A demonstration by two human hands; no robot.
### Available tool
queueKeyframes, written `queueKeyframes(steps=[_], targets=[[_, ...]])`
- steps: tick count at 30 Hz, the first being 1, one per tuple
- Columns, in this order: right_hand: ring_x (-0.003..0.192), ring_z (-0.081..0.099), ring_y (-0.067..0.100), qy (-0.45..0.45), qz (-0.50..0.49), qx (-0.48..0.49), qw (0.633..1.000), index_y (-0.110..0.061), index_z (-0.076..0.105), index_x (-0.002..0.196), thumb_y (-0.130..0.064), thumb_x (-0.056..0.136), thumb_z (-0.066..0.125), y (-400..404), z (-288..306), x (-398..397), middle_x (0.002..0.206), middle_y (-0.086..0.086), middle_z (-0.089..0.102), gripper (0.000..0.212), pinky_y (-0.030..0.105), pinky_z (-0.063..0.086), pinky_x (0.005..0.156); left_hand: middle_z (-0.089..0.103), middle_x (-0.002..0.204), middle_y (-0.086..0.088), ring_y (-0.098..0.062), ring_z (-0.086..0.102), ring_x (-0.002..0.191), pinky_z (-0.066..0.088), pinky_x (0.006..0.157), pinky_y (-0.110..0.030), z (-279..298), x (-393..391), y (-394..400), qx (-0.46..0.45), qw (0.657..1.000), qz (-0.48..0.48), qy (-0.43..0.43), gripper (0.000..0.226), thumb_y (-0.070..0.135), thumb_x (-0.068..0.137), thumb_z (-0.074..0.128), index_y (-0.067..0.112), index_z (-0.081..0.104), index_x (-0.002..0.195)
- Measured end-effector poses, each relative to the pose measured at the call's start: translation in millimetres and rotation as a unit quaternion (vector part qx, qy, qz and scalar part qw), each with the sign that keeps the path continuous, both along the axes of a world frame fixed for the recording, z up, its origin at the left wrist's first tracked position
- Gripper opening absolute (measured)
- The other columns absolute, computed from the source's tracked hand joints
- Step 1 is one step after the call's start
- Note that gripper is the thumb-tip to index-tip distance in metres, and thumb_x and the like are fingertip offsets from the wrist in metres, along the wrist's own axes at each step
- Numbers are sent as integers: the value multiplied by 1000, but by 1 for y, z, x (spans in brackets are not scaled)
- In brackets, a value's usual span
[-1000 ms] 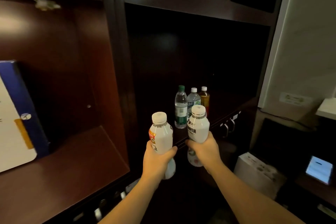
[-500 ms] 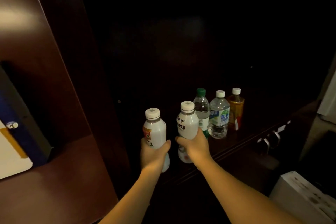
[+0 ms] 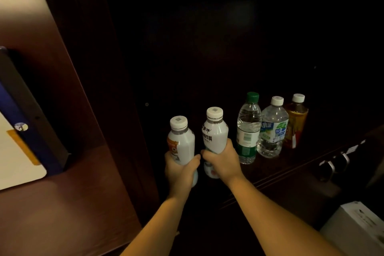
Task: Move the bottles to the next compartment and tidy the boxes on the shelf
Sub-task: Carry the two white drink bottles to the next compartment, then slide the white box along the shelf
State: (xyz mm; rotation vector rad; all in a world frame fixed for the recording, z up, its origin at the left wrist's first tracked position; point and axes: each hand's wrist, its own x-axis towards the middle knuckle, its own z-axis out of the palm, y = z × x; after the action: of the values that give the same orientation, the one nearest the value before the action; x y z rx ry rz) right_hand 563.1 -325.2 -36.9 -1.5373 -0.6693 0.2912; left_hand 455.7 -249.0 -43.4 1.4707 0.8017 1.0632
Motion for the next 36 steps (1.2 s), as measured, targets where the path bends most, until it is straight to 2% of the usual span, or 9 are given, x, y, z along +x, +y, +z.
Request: queueKeyframes(steps=[6, 9, 11, 13, 16, 18, 26, 31, 36], targets=[[76, 67, 16, 23, 6, -42, 999, -8, 57, 102, -27, 62, 81, -4, 4, 1, 83, 3, 69, 51, 29, 55, 62, 59, 100, 10, 1, 57, 86, 42, 63, -11, 10, -6, -3, -22, 999, -25, 15, 72, 18, 63, 85, 20, 45, 122], [95, 60, 10, 39, -34, -66, 996, -22, 47, 125, -24, 62, 88, -17, 4, -7, 109, -10, 59, 74, 18, 48, 66, 58, 119, -5, -20, 59, 102, 45, 78, -28, 16, -16, -12, -91, 995, -28, 36, 87, 20, 63, 85, 17, 37, 136], [113, 55, 17, 33, -79, -74, 994, -15, 43, 137, -24, 65, 87, -33, 1, -16, 121, -3, 54, 85, 25, 46, 84, 54, 129, -12, -30, 55, 113, 43, 85, -33, 16, -29, -23, -114, 989, -32, 88, 87, 23, 68, 81, 15, 32, 140], [122, 51, 23, 28, -116, -91, 989, -14, 43, 139, -25, 69, 83, -51, 1, -28, 133, 3, 54, 81, 32, 42, 95, 58, 124, -12, -30, 57, 108, 44, 88, -33, 12, -44, -40, -94, 986, -56, 128, 76, 26, 73, 76, 13, 36, 136], [118, 55, 21, 18, -148, -104, 983, -18, 50, 134, -29, 72, 78, -76, 6, -58, 129, 3, 59, 69, 32, 42, 92, 61, 111, -6, -23, 61, 98, 46, 83, -31, 15, -73, -64, -96, 977, -83, 173, 68, 33, 75, 72, 8, 43, 131], [113, 57, 20, 12, -164, -105, 981, -18, 54, 132, -29, 75, 76, -88, 11, -83, 124, 4, 61, 62, 33, 44, 92, 55, 126, -8, -25, 56, 113, 44, 88, -30, 18, -94, -76, -94, 972, -109, 189, 71, 37, 77, 70, 8, 39, 134], [95, 59, 16, 7, -201, -97, 975, -18, 61, 121, -33, 80, 74, -89, 35, -233, 104, -3, 64, 46, 32, 44, 82, 53, 118, 5, -9, 51, 104, 43, 89, -26, 35, -246, -70, -57, 973, -198, 107, 58, 37, 75, 70, 19, 47, 126], [94, 59, 17, -3, -133, -91, 987, -20, 60, 121, -35, 82, 72, -28, 47, -334, 108, -3, 63, 43, 34, 43, 80, 59, 111, 5, -7, 57, 96, 40, 67, -14, 53, -370, 10, -18, 988, -125, 83, 52, 38, 75, 72, 22, 51, 120], [90, 58, 13, -33, -59, -89, 994, -20, 60, 121, -35, 83, 71, 58, 59, -399, 108, -4, 63, 42, 30, 41, 75, 61, 103, 1, -13, 58, 90, 39, 75, -26, 76, -490, 116, -2, 997, 20, 81, 51, 31, 76, 75, 13, 55, 119]])
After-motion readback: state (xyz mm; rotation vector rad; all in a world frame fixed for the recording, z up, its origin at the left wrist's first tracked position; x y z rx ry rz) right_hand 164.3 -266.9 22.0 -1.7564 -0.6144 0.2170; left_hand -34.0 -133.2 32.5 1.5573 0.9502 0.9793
